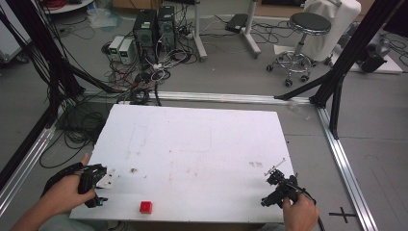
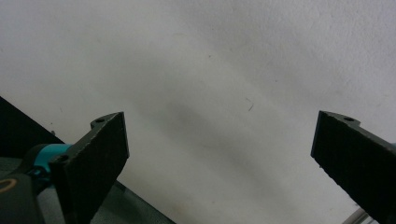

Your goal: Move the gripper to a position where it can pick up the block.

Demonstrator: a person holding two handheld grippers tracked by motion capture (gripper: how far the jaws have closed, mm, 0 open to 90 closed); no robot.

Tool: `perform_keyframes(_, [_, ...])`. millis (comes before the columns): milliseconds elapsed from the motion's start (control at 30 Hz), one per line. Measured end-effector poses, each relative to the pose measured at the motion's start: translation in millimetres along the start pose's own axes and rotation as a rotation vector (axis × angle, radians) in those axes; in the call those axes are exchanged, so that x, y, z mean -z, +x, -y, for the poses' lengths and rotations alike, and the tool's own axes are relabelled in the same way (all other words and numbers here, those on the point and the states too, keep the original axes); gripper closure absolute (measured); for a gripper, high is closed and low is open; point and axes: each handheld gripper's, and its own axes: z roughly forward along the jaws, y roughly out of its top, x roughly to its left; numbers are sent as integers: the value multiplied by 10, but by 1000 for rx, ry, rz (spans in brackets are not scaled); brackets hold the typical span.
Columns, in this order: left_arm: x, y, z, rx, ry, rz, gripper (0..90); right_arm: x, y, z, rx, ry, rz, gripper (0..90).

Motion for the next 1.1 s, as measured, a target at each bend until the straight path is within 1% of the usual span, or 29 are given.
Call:
perform_keyframes(100, [9,-20,-80,-22,4,5,230,1,0,-1,0,0,0,33])
perform_keyframes(300, [-14,-64,-235,-38,27,22,230,-3,1,3,-5,-5,-2,33])
perform_keyframes(367, [-24,-84,-281,-33,30,29,229,3,-4,0,0,-2,1,33])
perform_keyframes(400, [-28,-92,-306,-41,32,27,229,0,4,1,-8,-4,-3,33])
perform_keyframes(500, [-56,-128,-376,-56,31,36,229,5,1,-4,-3,-1,-1,33])
perform_keyframes(567, [-74,-151,-424,-65,42,45,229,6,-2,-4,0,-6,-1,33])
perform_keyframes(667, [-97,-179,-494,-79,40,53,229,7,-1,-4,-1,-7,-1,33])
perform_keyframes(700, [-107,-190,-514,-75,35,61,229,7,-1,-4,-2,-6,-2,33])
perform_keyframes(767, [-120,-203,-560,-82,33,67,230,7,-2,-4,-2,-7,-2,33])
perform_keyframes(833, [-127,-209,-582,-85,35,69,230,6,-3,-4,0,-7,-3,33])
perform_keyframes(867, [-139,-223,-624,-87,38,77,230,6,-3,-5,1,-7,-1,33])
perform_keyframes(967, [-157,-244,-685,-97,38,88,230,7,-3,-6,1,-7,-2,33])
perform_keyframes(1033, [-163,-254,-725,-111,44,89,230,9,-4,-7,1,-7,-2,33])
perform_keyframes(1067, [-169,-262,-740,-110,43,89,230,6,-5,-6,2,-11,-2,33])
perform_keyframes(1100, [-176,-270,-755,-107,45,99,230,7,-5,-7,0,-10,-3,33])
